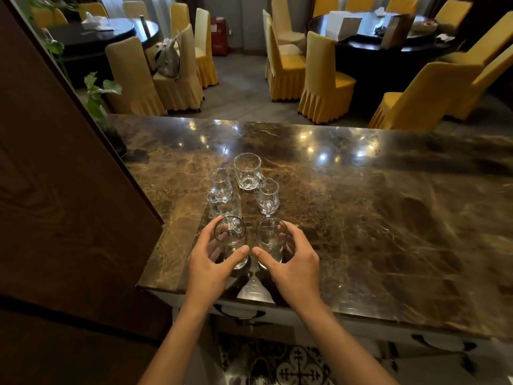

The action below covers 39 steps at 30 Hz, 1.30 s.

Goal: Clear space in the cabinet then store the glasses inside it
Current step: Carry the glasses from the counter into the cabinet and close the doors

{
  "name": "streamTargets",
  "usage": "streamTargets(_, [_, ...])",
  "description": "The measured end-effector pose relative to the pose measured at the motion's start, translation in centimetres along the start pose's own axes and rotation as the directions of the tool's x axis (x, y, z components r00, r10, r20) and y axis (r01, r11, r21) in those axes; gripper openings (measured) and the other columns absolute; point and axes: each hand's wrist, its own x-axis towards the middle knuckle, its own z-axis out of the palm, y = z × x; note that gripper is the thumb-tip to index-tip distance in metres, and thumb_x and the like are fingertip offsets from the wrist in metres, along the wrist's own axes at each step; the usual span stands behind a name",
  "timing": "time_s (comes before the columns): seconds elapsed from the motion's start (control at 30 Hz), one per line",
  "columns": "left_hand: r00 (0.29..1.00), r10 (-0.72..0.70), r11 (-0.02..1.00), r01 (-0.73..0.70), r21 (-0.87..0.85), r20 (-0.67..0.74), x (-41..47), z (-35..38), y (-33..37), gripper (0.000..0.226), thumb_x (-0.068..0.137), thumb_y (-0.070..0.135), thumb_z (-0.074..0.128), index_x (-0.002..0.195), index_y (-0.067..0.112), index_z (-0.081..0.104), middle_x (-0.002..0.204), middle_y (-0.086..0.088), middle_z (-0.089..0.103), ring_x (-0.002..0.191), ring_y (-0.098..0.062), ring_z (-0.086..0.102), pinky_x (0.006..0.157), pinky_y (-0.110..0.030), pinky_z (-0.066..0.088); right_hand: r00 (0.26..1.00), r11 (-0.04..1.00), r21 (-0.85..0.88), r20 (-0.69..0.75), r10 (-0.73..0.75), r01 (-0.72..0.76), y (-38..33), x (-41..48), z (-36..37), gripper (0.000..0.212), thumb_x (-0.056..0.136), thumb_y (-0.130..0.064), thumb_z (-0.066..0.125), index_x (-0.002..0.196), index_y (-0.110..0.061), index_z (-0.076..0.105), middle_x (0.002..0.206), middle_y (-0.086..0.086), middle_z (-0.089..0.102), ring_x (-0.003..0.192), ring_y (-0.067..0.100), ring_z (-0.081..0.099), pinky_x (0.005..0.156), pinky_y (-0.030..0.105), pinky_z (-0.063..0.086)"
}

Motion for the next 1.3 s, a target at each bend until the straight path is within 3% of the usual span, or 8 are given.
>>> streamTargets(0.1, [1.000,0.000,1.000,0.000,0.011,0.010,0.1,-0.2,0.1,0.078,0.068,0.044,0.089,0.137,0.050,0.053,0.131,0.018,0.064,0.123,-0.002,0.062,0.098,-0.013,0.050,1.000,1.000,0.008,0.006,-0.007,0.007,-0.1,0.0,0.2,0.076,0.069,-0.064,0.083,0.133,-0.034,0.054,0.123,-0.025,0.061,0.117,-0.008,0.057,0.095,0.013,0.049])
streamTargets(0.57, [1.000,-0.002,1.000,0.002,0.023,0.020,0.1,-0.4,0.2,0.077,0.066,0.051,0.088,0.134,0.054,0.051,0.134,0.015,0.062,0.125,-0.004,0.061,0.107,-0.038,0.051,1.000,1.000,0.010,0.021,-0.021,0.021,0.5,0.2,0.4,0.080,0.069,-0.066,0.083,0.134,-0.033,0.051,0.124,-0.020,0.059,0.116,-0.002,0.058,0.093,0.024,0.055])
streamTargets(0.7, [1.000,-0.006,0.999,0.005,0.033,0.023,0.0,-0.4,0.3,0.080,0.065,0.056,0.087,0.136,0.054,0.050,0.135,0.017,0.061,0.126,0.000,0.059,0.108,-0.034,0.050,0.999,1.000,0.014,0.037,-0.028,0.027,0.5,0.3,0.3,0.087,0.069,-0.065,0.082,0.142,-0.037,0.045,0.128,-0.018,0.058,0.120,-0.005,0.054,0.096,0.015,0.050])
streamTargets(0.87, [0.999,-0.030,1.000,0.030,-0.004,-0.012,0.0,-0.8,0.7,0.087,0.064,0.069,0.082,0.141,0.045,0.049,0.141,0.014,0.058,0.129,-0.002,0.057,0.109,-0.032,0.046,0.999,0.999,0.035,0.052,-0.003,0.001,-0.1,0.4,-0.2,0.098,0.063,-0.075,0.079,0.146,-0.037,0.041,0.130,-0.016,0.058,0.119,-0.004,0.055,0.096,0.014,0.047])
streamTargets(1.03, [0.993,0.007,1.000,-0.010,-0.020,-0.114,1.5,-2.1,2.3,0.081,0.076,0.083,0.057,0.141,0.034,0.055,0.140,0.013,0.061,0.127,0.002,0.057,0.105,-0.024,0.047,1.000,0.989,0.145,-0.006,0.030,-0.028,-1.7,2.2,-1.5,0.079,0.072,-0.083,0.063,0.138,-0.040,0.051,0.127,-0.018,0.062,0.119,-0.002,0.058,0.101,0.031,0.052])
streamTargets(1.2, [0.984,0.071,0.995,-0.059,0.080,-0.164,6.5,-3.5,4.4,0.063,0.090,0.068,0.054,0.139,0.028,0.057,0.136,0.012,0.063,0.117,0.017,0.056,0.091,-0.003,0.047,0.999,0.988,0.150,-0.027,0.036,-0.032,-3.5,6.1,-2.2,0.078,0.079,-0.079,0.059,0.143,-0.036,0.049,0.135,-0.014,0.062,0.125,0.000,0.057,0.107,0.038,0.049])
streamTargets(1.23, [0.984,0.078,0.993,-0.063,0.098,-0.160,7.7,-3.8,4.8,0.061,0.091,0.063,0.056,0.139,0.027,0.057,0.135,0.011,0.063,0.116,0.017,0.056,0.091,-0.003,0.047,0.999,0.991,0.130,-0.010,0.040,-0.038,-3.7,6.8,-2.1,0.078,0.080,-0.076,0.061,0.146,-0.037,0.046,0.138,-0.014,0.059,0.127,0.001,0.055,0.109,0.038,0.048])
streamTargets(1.3, [0.985,0.084,0.988,-0.063,0.142,-0.148,10.0,-4.0,5.2,0.059,0.092,0.056,0.060,0.141,0.024,0.056,0.137,0.008,0.062,0.121,0.008,0.059,0.101,-0.019,0.052,0.999,0.996,0.081,0.028,0.042,-0.044,-3.7,8.1,-1.9,0.083,0.082,-0.073,0.062,0.152,-0.037,0.035,0.146,-0.012,0.054,0.132,0.003,0.050,0.111,0.036,0.043])
